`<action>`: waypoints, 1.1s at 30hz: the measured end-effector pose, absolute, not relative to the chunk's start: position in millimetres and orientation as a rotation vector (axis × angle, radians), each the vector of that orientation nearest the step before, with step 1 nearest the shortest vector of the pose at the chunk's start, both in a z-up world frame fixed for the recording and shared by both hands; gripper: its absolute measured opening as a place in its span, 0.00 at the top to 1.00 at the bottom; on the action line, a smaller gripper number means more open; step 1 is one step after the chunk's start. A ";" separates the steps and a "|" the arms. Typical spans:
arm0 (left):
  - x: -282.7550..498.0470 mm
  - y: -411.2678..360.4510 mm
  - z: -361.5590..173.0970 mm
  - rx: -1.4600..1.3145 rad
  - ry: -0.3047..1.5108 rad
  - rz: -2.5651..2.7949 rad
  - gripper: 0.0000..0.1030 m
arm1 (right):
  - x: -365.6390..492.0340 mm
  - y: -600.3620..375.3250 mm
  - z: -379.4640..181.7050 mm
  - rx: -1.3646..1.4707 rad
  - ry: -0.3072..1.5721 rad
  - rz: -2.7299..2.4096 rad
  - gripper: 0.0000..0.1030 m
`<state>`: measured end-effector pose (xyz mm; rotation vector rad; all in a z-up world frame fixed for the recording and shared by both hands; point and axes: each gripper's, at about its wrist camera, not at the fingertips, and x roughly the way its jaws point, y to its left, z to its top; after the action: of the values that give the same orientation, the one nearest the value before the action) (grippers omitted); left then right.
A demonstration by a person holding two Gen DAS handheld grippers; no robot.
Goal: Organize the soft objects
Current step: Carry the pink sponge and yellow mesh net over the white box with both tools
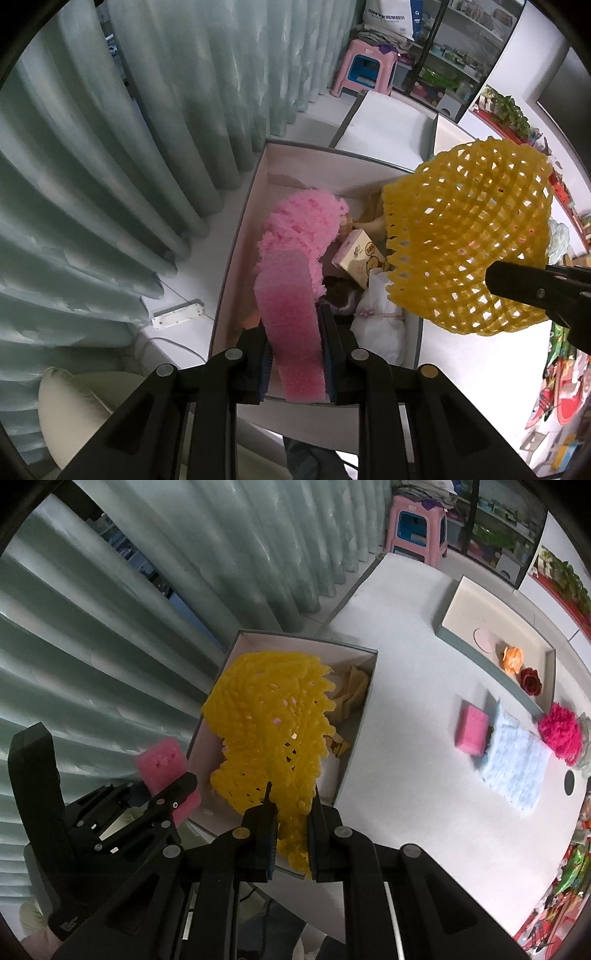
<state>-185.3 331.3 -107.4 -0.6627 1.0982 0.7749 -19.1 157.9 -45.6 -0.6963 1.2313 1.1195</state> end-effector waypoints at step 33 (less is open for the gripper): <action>-175.2 352.0 -128.2 -0.721 1.123 0.761 0.77 | -20.8 196.9 -65.1 -0.785 1.259 1.102 0.86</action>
<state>-175.2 352.0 -128.2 -0.7208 1.1230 0.7606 -20.8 196.9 -65.1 -0.7849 1.2594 1.1022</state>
